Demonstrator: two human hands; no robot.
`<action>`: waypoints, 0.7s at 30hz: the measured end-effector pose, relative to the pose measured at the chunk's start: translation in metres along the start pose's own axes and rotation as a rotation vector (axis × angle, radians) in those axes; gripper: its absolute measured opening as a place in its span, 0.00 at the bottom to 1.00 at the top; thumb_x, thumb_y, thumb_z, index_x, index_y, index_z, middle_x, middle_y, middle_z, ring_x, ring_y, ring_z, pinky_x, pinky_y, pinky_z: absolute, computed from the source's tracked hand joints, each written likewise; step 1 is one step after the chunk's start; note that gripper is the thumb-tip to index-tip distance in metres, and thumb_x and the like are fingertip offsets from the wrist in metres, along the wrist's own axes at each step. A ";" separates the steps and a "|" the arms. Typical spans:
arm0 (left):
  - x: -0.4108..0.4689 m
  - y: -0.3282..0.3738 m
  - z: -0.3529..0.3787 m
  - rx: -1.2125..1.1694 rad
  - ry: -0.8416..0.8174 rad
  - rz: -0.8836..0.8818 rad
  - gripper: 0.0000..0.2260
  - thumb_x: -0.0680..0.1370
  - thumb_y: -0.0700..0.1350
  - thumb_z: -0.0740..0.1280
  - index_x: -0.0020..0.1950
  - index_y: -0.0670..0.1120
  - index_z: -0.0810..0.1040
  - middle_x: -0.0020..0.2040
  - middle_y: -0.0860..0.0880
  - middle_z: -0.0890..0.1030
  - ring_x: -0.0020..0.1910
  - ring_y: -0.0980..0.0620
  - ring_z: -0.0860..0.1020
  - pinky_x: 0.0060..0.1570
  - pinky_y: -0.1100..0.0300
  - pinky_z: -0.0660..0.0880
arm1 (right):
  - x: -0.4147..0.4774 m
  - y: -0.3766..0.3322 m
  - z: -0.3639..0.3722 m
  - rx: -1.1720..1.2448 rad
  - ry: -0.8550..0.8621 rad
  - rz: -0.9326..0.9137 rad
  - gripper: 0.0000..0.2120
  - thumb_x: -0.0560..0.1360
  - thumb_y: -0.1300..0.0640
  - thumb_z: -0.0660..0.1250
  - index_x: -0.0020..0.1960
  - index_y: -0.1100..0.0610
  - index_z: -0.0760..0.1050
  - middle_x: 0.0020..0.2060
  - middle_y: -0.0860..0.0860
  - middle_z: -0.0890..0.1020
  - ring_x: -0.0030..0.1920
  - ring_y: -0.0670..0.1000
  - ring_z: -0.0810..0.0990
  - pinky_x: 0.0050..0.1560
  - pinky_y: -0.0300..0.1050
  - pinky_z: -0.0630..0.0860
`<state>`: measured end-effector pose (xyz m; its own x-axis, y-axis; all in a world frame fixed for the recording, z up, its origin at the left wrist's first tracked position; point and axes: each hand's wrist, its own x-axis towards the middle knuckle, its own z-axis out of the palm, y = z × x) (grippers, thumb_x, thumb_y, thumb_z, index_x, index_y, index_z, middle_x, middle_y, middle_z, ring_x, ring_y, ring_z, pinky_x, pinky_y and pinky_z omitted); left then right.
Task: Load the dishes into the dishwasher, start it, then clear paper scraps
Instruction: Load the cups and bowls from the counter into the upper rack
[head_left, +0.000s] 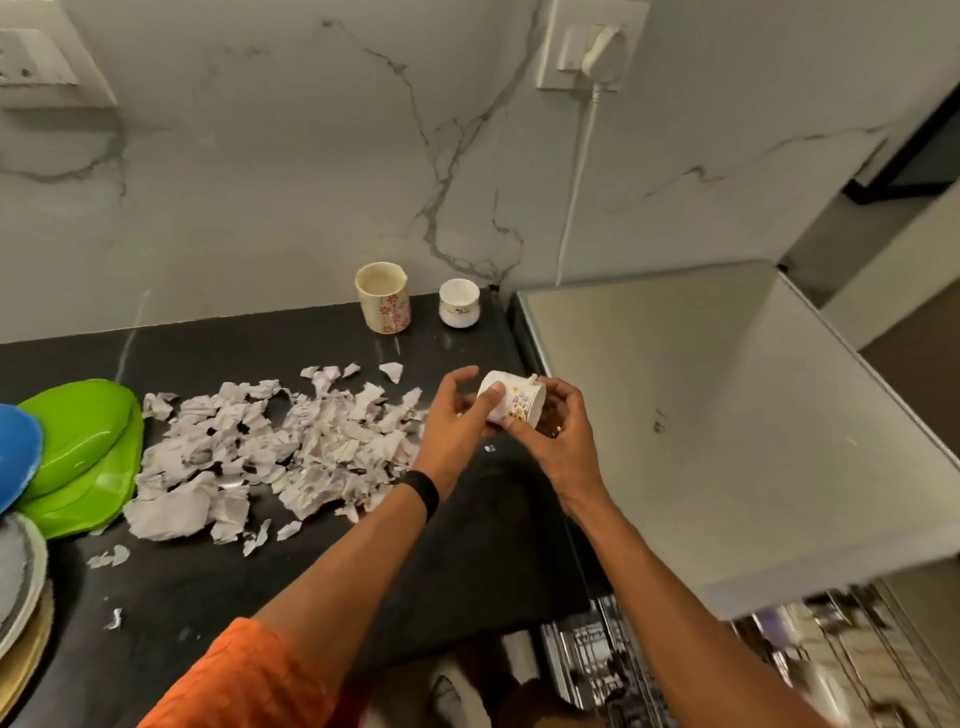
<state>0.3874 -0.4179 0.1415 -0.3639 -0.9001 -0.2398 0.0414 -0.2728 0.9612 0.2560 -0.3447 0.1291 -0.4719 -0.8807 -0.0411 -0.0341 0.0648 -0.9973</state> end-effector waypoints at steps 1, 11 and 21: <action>-0.003 -0.006 0.008 0.072 -0.026 0.040 0.21 0.80 0.49 0.71 0.71 0.52 0.70 0.55 0.48 0.83 0.53 0.52 0.84 0.55 0.49 0.83 | -0.009 0.002 -0.013 -0.016 0.019 0.006 0.31 0.72 0.55 0.80 0.69 0.46 0.68 0.65 0.44 0.78 0.64 0.48 0.80 0.60 0.45 0.81; -0.047 -0.050 0.108 0.442 -0.466 0.240 0.32 0.72 0.55 0.77 0.72 0.65 0.66 0.59 0.55 0.77 0.54 0.57 0.80 0.55 0.54 0.82 | -0.101 0.012 -0.132 -0.397 0.220 0.013 0.48 0.67 0.49 0.81 0.78 0.38 0.58 0.74 0.41 0.69 0.73 0.40 0.67 0.65 0.30 0.66; -0.111 -0.092 0.208 0.584 -0.737 0.362 0.33 0.70 0.51 0.78 0.71 0.65 0.67 0.58 0.56 0.71 0.56 0.61 0.75 0.56 0.56 0.78 | -0.192 0.042 -0.215 -0.477 0.399 0.120 0.46 0.67 0.37 0.77 0.78 0.35 0.56 0.69 0.42 0.73 0.68 0.46 0.73 0.65 0.55 0.78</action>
<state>0.2307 -0.2224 0.1078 -0.9127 -0.4073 0.0342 -0.1271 0.3623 0.9233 0.1556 -0.0717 0.1081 -0.7856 -0.6178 -0.0332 -0.3066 0.4353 -0.8465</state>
